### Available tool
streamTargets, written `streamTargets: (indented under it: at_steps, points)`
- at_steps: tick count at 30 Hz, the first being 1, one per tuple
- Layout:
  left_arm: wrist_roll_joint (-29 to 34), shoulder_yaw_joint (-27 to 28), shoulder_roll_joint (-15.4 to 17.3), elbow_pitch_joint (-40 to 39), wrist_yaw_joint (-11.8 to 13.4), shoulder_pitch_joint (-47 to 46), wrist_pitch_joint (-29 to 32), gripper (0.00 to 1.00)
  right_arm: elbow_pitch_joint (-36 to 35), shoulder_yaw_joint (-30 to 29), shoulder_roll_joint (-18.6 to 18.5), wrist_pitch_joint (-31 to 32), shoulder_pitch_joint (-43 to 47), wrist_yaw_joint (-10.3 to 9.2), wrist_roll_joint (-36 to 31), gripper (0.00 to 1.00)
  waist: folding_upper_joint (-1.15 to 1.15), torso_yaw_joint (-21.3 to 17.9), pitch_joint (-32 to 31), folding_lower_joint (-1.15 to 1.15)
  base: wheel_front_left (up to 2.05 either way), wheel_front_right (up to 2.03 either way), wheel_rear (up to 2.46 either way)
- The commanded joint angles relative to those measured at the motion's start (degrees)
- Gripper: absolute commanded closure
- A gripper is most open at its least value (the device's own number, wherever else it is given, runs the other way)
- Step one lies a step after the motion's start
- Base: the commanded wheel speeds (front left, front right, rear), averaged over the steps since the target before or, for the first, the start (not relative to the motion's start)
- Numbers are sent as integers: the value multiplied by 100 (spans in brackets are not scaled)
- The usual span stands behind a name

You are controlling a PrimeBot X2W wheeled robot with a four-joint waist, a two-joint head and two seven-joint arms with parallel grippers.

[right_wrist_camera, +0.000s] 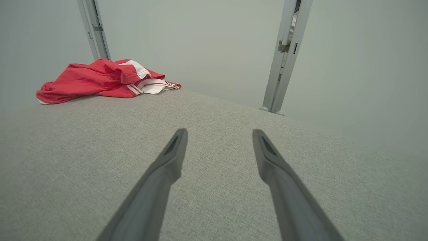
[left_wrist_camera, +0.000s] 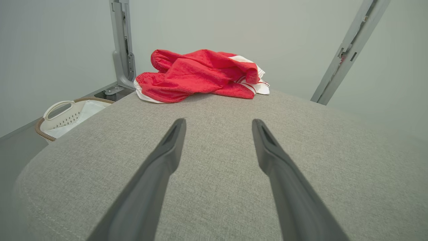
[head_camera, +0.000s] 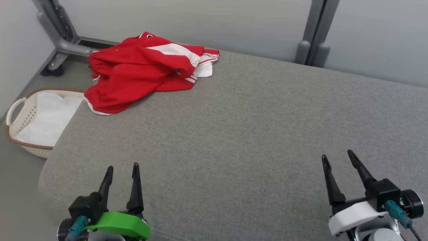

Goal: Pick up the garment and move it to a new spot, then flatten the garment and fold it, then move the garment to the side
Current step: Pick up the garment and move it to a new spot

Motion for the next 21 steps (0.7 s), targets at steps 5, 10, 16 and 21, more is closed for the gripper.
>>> streamTargets:
  at_steps: [5,10,16,21]
  points:
    - [-87,14,31,-60,-8,98,2,0,17,75,-17,-20,-16,-2,2,0,0,224,53,0,0,0,0]
    - [-274,149,30,-144,23,102,3,0,-50,138,-19,-19,-49,-2,5,0,0,160,136,0,0,0,0]
    - [-29,519,65,-451,-23,-298,2,0,-140,138,-20,-20,-171,-2,-166,0,0,-34,445,0,0,0,0]
    - [58,789,609,-584,-111,-1394,3,0,-202,92,-20,-20,-327,-2,-360,0,0,-263,849,0,0,0,0]
